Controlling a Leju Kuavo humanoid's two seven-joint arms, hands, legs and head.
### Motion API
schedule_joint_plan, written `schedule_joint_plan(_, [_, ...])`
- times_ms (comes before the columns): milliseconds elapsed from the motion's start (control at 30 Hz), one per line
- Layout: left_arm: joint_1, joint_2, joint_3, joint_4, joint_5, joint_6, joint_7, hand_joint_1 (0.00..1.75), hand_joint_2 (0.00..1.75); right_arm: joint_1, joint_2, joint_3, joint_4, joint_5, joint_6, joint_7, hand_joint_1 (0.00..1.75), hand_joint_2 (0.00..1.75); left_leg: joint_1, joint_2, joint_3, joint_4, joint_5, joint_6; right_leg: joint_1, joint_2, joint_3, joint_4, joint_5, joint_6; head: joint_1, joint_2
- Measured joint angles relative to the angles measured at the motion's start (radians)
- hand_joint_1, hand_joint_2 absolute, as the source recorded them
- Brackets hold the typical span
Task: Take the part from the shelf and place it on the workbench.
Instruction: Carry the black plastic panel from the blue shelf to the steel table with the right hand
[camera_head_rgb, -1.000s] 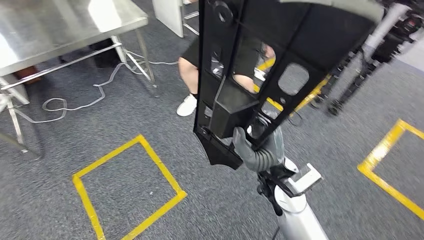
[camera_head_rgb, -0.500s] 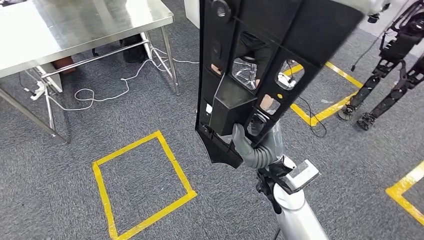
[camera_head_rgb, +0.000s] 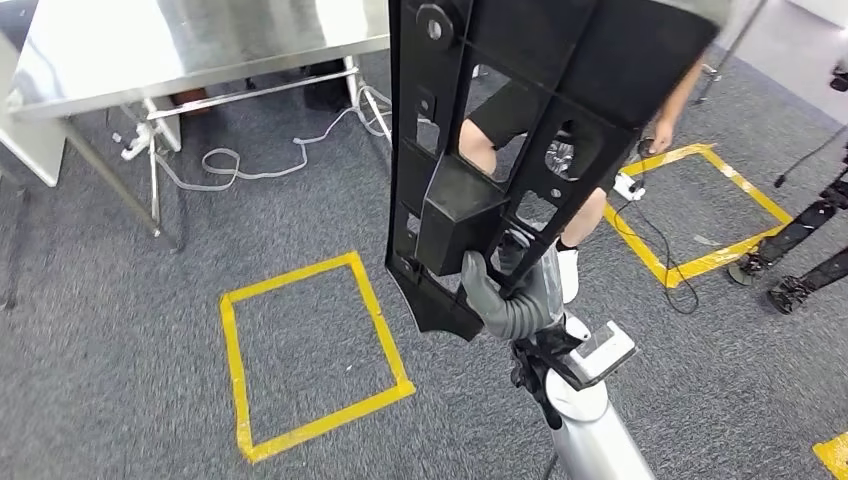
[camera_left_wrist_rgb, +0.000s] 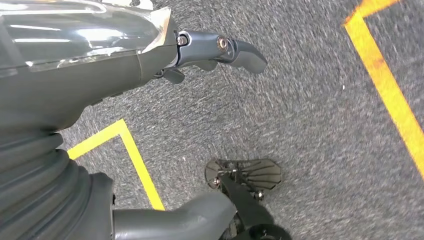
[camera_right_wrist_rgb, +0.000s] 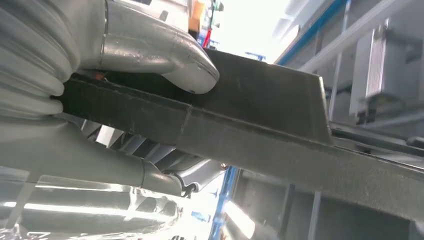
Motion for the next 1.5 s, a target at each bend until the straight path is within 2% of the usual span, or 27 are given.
schedule_joint_plan(67, [-0.001,0.0,0.0,0.0,-0.001,0.002,0.004,0.0,1.75,0.008,-0.003,-0.001,0.002,0.0,0.0,0.0,1.75,1.75,0.003,-0.026,0.0,0.0,0.0,0.001,-0.007,0.019,-0.066,0.125,-0.04,0.002,0.002,0.0])
schedule_joint_plan(100, [-0.001,-0.001,0.0,0.0,-0.002,0.002,0.007,0.0,1.75,0.012,-0.005,-0.001,0.003,0.0,0.0,0.0,1.75,1.75,0.005,-0.041,0.0,0.001,0.0,0.001,-0.011,0.021,-0.083,0.15,-0.042,0.01,0.002,0.0])
schedule_joint_plan(133, [0.0,-0.001,0.0,0.0,-0.003,0.003,0.01,0.0,1.75,0.014,-0.007,-0.001,0.004,0.0,0.0,0.0,1.75,1.75,0.007,-0.055,0.001,0.002,0.0,-0.001,-0.015,0.022,-0.082,0.136,-0.027,0.021,0.002,0.0])
schedule_joint_plan(200, [0.0,-0.002,0.0,0.0,-0.004,0.005,0.013,0.0,1.75,0.015,-0.008,-0.001,0.005,0.0,0.0,0.0,1.75,1.75,0.011,-0.082,0.0,0.009,-0.003,-0.008,-0.026,0.041,-0.029,0.01,0.032,0.047,0.003,0.0])
schedule_joint_plan(233, [0.0,-0.003,0.0,0.0,-0.004,0.005,0.014,0.0,1.75,0.015,-0.007,-0.002,0.005,0.0,0.0,0.0,1.75,1.75,0.011,-0.095,-0.003,0.017,-0.007,-0.016,-0.03,0.054,-0.001,-0.054,0.058,0.053,0.004,0.0])
schedule_joint_plan(300, [0.001,-0.003,0.001,0.0,-0.005,0.007,0.014,0.0,1.75,0.016,-0.007,-0.002,0.005,0.0,0.0,0.0,1.75,1.75,0.011,-0.113,-0.011,0.028,-0.013,-0.031,-0.031,0.069,0.027,-0.116,0.08,0.047,0.005,0.0])
schedule_joint_plan(367, [0.005,-0.003,0.001,0.0,-0.005,0.007,0.015,0.0,1.75,0.015,-0.007,-0.002,0.005,0.0,0.0,0.0,1.75,1.75,0.014,-0.125,-0.017,0.029,-0.012,-0.042,-0.03,0.055,0.029,-0.116,0.083,0.032,0.005,0.0])
schedule_joint_plan(400, [0.008,-0.004,0.002,0.0,-0.005,0.008,0.015,0.0,1.75,0.014,-0.006,-0.002,0.005,0.0,0.0,0.0,1.75,1.75,0.016,-0.118,-0.019,0.033,-0.015,-0.047,-0.032,0.049,0.03,-0.117,0.084,0.027,0.005,0.0])
schedule_joint_plan(467, [0.009,-0.004,0.002,0.0,-0.006,0.008,0.014,0.0,1.75,0.013,-0.005,-0.002,0.005,0.0,0.001,-0.001,1.75,1.75,0.016,-0.074,-0.045,0.089,-0.047,-0.055,-0.036,0.032,0.034,-0.119,0.085,0.015,-0.001,0.0])
schedule_joint_plan(533, [0.007,-0.004,0.002,0.0,-0.006,0.009,0.013,0.0,1.75,0.014,-0.005,-0.002,0.005,0.0,0.001,-0.001,1.75,1.75,0.018,-0.026,-0.109,0.215,-0.106,-0.064,-0.031,0.012,0.036,-0.119,0.081,0.006,-0.007,0.0])
schedule_joint_plan(600, [0.007,-0.004,0.002,0.0,-0.007,0.009,0.013,0.0,1.75,0.015,-0.005,-0.002,0.006,0.0,0.001,-0.001,1.75,1.75,0.021,-0.013,-0.162,0.308,-0.132,-0.068,-0.027,-0.008,0.038,-0.119,0.077,0.002,-0.007,0.0])
schedule_joint_plan(633, [0.007,-0.004,0.002,0.0,-0.008,0.009,0.013,0.0,1.75,0.015,-0.005,-0.002,0.006,0.0,0.001,-0.001,1.75,1.75,0.023,-0.01,-0.162,0.302,-0.117,-0.068,-0.026,-0.018,0.04,-0.119,0.075,0.001,-0.007,0.0])
schedule_joint_plan(667, [0.007,-0.004,0.002,0.0,-0.008,0.009,0.013,0.0,1.75,0.015,-0.005,-0.002,0.007,0.001,0.001,-0.001,1.75,1.75,0.023,-0.004,-0.142,0.259,-0.088,-0.067,-0.025,-0.028,0.042,-0.119,0.073,0.0,-0.007,0.0])
schedule_joint_plan(733, [0.007,-0.003,0.002,0.0,-0.011,0.009,0.013,0.0,1.75,0.013,-0.005,-0.002,0.007,0.001,0.001,-0.001,1.75,1.75,0.019,0.029,-0.072,0.124,-0.028,-0.059,-0.021,-0.045,0.05,-0.119,0.066,0.004,-0.007,0.0])
schedule_joint_plan(800, [0.004,-0.002,0.002,0.0,-0.016,0.009,0.012,0.0,1.75,0.011,-0.005,-0.002,0.007,0.001,0.001,-0.001,1.75,1.75,0.012,0.053,-0.035,0.051,-0.009,-0.05,-0.013,-0.059,0.055,-0.12,0.06,0.013,-0.005,0.0])
schedule_joint_plan(867, [0.003,-0.001,0.002,0.0,-0.018,0.01,0.012,0.0,1.75,0.009,-0.005,-0.002,0.007,0.001,0.001,-0.001,1.75,1.75,0.006,0.039,-0.036,0.044,-0.013,-0.04,-0.01,-0.076,0.061,-0.125,0.056,0.024,-0.003,0.0])
schedule_joint_plan(900, [0.003,-0.001,0.002,0.0,-0.019,0.01,0.012,0.0,1.75,0.01,-0.005,-0.002,0.007,0.001,0.001,-0.001,1.75,1.75,0.007,0.028,-0.032,0.038,-0.011,-0.034,-0.01,-0.073,0.062,-0.124,0.053,0.029,-0.003,0.0])
schedule_joint_plan(967, [0.003,-0.002,0.002,0.0,-0.019,0.011,0.012,0.0,1.75,0.01,-0.005,-0.002,0.007,0.001,0.001,-0.001,1.75,1.75,0.01,0.008,-0.021,0.024,-0.004,-0.02,-0.01,-0.037,0.049,-0.085,0.029,0.031,0.0,0.0])
schedule_joint_plan(1033, [0.001,-0.004,0.002,0.0,-0.02,0.013,0.012,0.0,1.75,0.015,-0.007,-0.004,0.007,0.002,0.001,-0.002,1.75,1.75,0.012,-0.01,-0.016,0.019,-0.002,-0.01,-0.012,0.007,-0.007,0.028,-0.021,0.021,0.005,0.0])
schedule_joint_plan(1067, [0.0,-0.004,0.002,0.0,-0.02,0.014,0.012,0.0,1.75,0.019,-0.008,-0.005,0.008,0.003,0.001,-0.002,1.75,1.75,0.011,-0.02,-0.016,0.02,-0.002,-0.007,-0.012,0.016,-0.045,0.094,-0.043,0.018,0.007,0.0])
schedule_joint_plan(1133, [0.0,-0.004,0.002,0.0,-0.02,0.016,0.012,0.0,1.75,0.026,-0.01,-0.006,0.008,0.003,0.001,-0.002,1.75,1.75,0.011,-0.039,-0.015,0.021,-0.004,-0.006,-0.012,0.021,-0.085,0.144,-0.044,0.027,0.008,0.0])
schedule_joint_plan(1167, [0.0,-0.005,0.002,0.0,-0.02,0.016,0.012,0.0,1.75,0.027,-0.011,-0.006,0.008,0.003,0.001,-0.002,1.75,1.75,0.011,-0.047,-0.013,0.022,-0.006,-0.007,-0.012,0.022,-0.078,0.112,-0.02,0.036,0.008,0.0])
schedule_joint_plan(1233, [0.0,-0.006,0.002,0.0,-0.021,0.016,0.011,0.0,1.75,0.027,-0.011,-0.007,0.008,0.003,0.001,-0.002,1.75,1.75,0.01,-0.06,-0.01,0.028,-0.012,-0.014,-0.013,0.026,-0.024,-0.021,0.046,0.05,0.008,0.0])
schedule_joint_plan(1300, [0.0,-0.007,0.002,0.0,-0.021,0.016,0.011,0.0,1.75,0.027,-0.01,-0.008,0.008,0.004,0.001,-0.001,1.75,1.75,0.007,-0.068,-0.012,0.035,-0.019,-0.024,-0.012,0.03,0.015,-0.109,0.085,0.042,0.008,0.0])
schedule_joint_plan(1400, [0.003,-0.006,0.002,0.0,-0.019,0.016,0.009,0.0,1.75,0.027,-0.005,-0.011,0.008,0.011,0.0,0.003,1.75,1.75,0.004,-0.068,-0.015,0.039,-0.02,-0.01,-0.012,0.033,0.021,-0.122,0.094,0.025,0.004,0.0])
schedule_joint_plan(1433, [0.003,-0.006,0.002,0.0,-0.019,0.016,0.009,0.0,1.75,0.027,-0.004,-0.011,0.008,0.014,0.0,0.004,1.75,1.75,0.004,-0.067,-0.014,0.039,-0.02,-0.003,-0.012,0.034,0.021,-0.122,0.095,0.024,0.004,0.0])
schedule_joint_plan(1500, [0.003,-0.006,0.002,0.0,-0.018,0.016,0.009,0.0,1.75,0.027,-0.001,-0.013,0.008,0.021,-0.001,0.006,1.75,1.75,0.004,-0.065,-0.01,0.035,-0.02,-0.001,-0.01,0.036,0.023,-0.122,0.095,0.022,0.004,0.0])
